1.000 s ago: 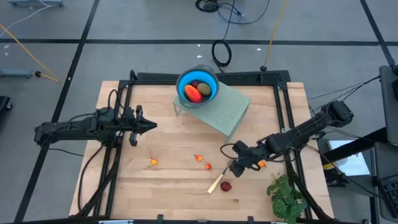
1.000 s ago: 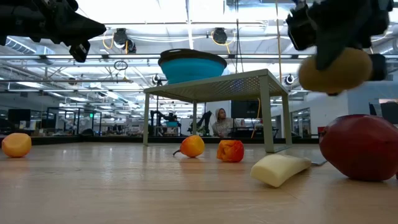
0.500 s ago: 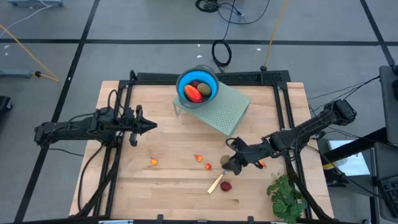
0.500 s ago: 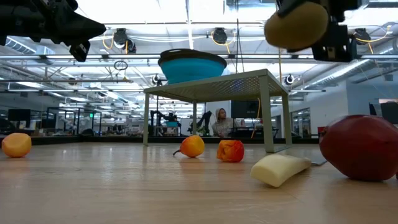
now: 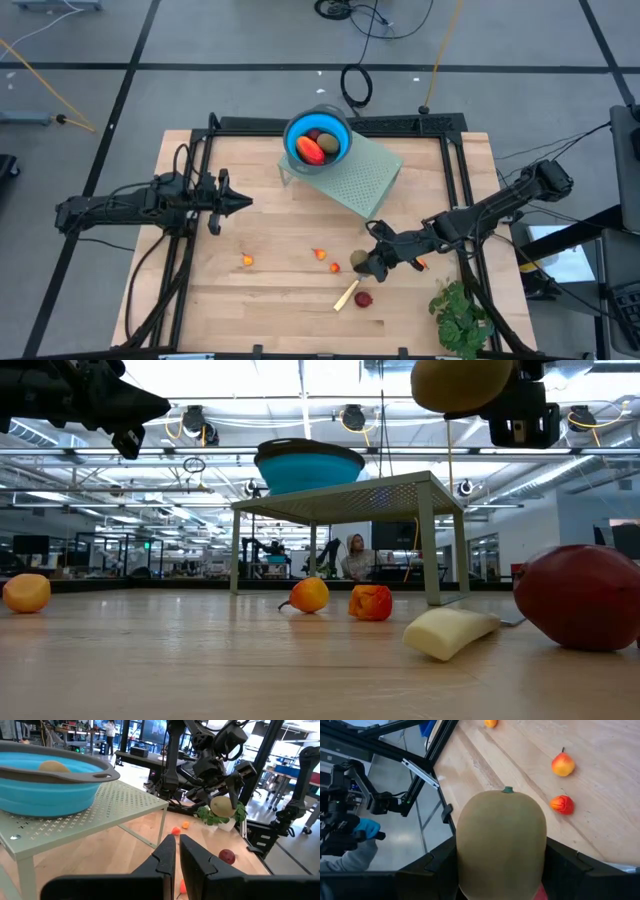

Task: Pick & Place Fruit
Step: Put the kiwi into the blue strainer bowl on the shelf

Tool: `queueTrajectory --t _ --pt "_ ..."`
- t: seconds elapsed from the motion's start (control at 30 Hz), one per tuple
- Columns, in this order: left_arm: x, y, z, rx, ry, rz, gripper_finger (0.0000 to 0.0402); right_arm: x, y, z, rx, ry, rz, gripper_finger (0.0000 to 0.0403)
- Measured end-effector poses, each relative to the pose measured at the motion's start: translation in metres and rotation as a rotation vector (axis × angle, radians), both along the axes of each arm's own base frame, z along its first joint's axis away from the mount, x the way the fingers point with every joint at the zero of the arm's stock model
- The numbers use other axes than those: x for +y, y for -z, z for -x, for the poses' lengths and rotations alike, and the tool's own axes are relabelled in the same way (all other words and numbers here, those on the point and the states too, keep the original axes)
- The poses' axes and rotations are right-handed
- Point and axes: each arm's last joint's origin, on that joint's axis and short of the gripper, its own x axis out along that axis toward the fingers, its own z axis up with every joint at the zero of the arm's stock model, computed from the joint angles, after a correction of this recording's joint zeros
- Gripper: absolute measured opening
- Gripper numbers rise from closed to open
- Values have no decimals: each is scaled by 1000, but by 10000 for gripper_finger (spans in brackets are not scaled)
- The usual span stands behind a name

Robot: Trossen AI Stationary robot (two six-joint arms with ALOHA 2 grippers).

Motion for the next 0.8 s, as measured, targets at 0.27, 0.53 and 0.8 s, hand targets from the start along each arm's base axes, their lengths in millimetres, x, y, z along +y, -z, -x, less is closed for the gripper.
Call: queueTrajectory --t 0.27,0.53,0.8 --pt "0 0 0 0 0 0 24 0 -1 -1 -29 -28 65 210" --pt "0 0 0 0 0 1 24 -3 -1 -2 -89 -98 291 210" --pt "0 0 0 1 0 1 24 -5 -1 -2 -173 -296 673 210"
